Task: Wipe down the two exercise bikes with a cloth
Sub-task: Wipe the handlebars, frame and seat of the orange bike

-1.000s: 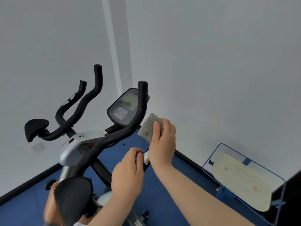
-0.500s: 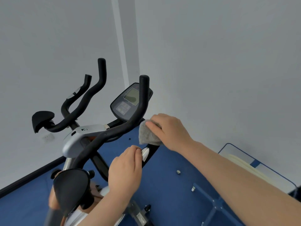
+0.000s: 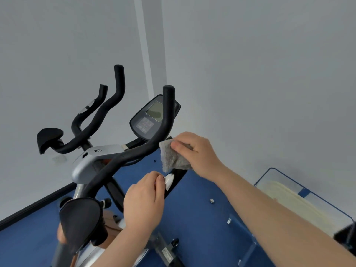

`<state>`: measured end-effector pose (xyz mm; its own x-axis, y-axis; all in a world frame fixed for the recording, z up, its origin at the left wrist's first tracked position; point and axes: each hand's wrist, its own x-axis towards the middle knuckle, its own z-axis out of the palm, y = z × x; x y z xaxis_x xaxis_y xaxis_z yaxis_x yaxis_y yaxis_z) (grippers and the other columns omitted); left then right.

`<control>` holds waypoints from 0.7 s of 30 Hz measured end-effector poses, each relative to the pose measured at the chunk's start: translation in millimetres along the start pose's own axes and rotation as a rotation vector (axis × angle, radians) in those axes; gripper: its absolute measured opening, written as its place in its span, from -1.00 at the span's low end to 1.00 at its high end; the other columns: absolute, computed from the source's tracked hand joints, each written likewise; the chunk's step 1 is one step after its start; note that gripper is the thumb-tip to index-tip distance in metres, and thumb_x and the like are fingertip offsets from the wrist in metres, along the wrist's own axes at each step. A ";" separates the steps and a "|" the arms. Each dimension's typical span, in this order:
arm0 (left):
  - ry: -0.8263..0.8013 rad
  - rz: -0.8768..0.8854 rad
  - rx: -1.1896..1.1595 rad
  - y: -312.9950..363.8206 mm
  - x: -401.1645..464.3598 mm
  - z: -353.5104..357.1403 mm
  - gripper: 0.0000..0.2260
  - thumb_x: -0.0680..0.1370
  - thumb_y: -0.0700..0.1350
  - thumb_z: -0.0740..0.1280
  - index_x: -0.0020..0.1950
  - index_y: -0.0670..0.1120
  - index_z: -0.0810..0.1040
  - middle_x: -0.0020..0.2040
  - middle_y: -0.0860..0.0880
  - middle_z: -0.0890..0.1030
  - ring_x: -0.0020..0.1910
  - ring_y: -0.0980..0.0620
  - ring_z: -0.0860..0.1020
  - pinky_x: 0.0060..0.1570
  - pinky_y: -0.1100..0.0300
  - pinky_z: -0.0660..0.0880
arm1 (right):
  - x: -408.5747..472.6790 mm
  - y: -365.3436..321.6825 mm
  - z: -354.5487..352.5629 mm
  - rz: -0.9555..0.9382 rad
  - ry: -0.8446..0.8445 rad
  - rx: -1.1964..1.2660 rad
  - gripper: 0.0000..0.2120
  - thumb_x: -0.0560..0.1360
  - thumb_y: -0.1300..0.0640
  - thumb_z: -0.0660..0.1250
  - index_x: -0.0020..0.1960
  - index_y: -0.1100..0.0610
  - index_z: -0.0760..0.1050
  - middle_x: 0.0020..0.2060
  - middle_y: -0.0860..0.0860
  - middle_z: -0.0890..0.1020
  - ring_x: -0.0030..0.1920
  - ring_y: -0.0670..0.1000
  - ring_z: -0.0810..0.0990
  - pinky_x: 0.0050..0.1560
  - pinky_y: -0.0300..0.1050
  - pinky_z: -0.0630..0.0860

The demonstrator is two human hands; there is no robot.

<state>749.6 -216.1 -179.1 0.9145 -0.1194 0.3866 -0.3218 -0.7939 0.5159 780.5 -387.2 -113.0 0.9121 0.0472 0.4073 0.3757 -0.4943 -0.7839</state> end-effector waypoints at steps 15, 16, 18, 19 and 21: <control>-0.107 -0.219 -0.554 -7.2 9.5 -27.7 -0.81 0.64 -0.11 0.20 -0.05 0.12 0.56 -0.07 0.16 0.62 -0.08 0.17 0.56 -0.12 0.32 0.42 | -16.5 -11.0 91.7 0.221 0.951 0.304 -0.70 0.64 0.06 0.12 0.35 0.04 0.41 0.21 -0.19 0.47 0.24 -0.29 0.42 0.18 -0.46 0.32; -0.096 -0.187 -0.559 -10.0 9.3 -37.1 -0.82 0.63 -0.12 0.23 -0.04 0.13 0.57 -0.06 0.18 0.62 -0.06 0.19 0.56 -0.09 0.32 0.41 | -15.7 -12.0 91.5 0.220 0.959 0.301 -0.71 0.65 0.08 0.11 0.35 0.04 0.40 0.21 -0.18 0.48 0.23 -0.29 0.42 0.17 -0.47 0.31; -0.061 -0.116 -0.525 -19.6 8.6 -55.7 -0.83 0.61 -0.10 0.26 -0.04 0.18 0.57 -0.04 0.23 0.61 -0.03 0.23 0.55 -0.07 0.27 0.40 | -16.8 -10.4 88.2 0.222 0.938 0.317 -0.75 0.67 0.10 0.08 0.29 0.03 0.42 0.17 -0.11 0.51 0.19 -0.20 0.47 0.17 -0.35 0.39; -0.037 -0.093 -0.504 -26.1 8.8 -65.3 -0.83 0.61 -0.09 0.27 -0.03 0.19 0.57 -0.04 0.23 0.61 -0.02 0.23 0.55 -0.09 0.26 0.40 | -17.2 -9.7 85.3 0.238 0.906 0.335 -0.77 0.67 0.09 0.06 0.23 0.02 0.44 0.12 -0.09 0.54 0.14 -0.13 0.51 0.14 -0.24 0.45; 0.022 -0.083 -0.467 -41.2 11.0 -82.4 -0.83 0.61 -0.09 0.27 -0.01 0.20 0.56 -0.04 0.22 0.61 -0.03 0.24 0.55 -0.11 0.24 0.41 | -14.6 -11.4 77.3 0.297 0.853 0.399 -0.79 0.68 0.04 0.04 0.03 0.00 0.45 -0.08 -0.13 0.56 -0.06 -0.09 0.53 -0.05 -0.14 0.49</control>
<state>752.6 -135.5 -133.2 0.9379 -0.0502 0.3433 -0.3285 -0.4470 0.8321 775.7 -315.2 -146.2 0.6131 -0.7506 0.2463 0.3213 -0.0479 -0.9458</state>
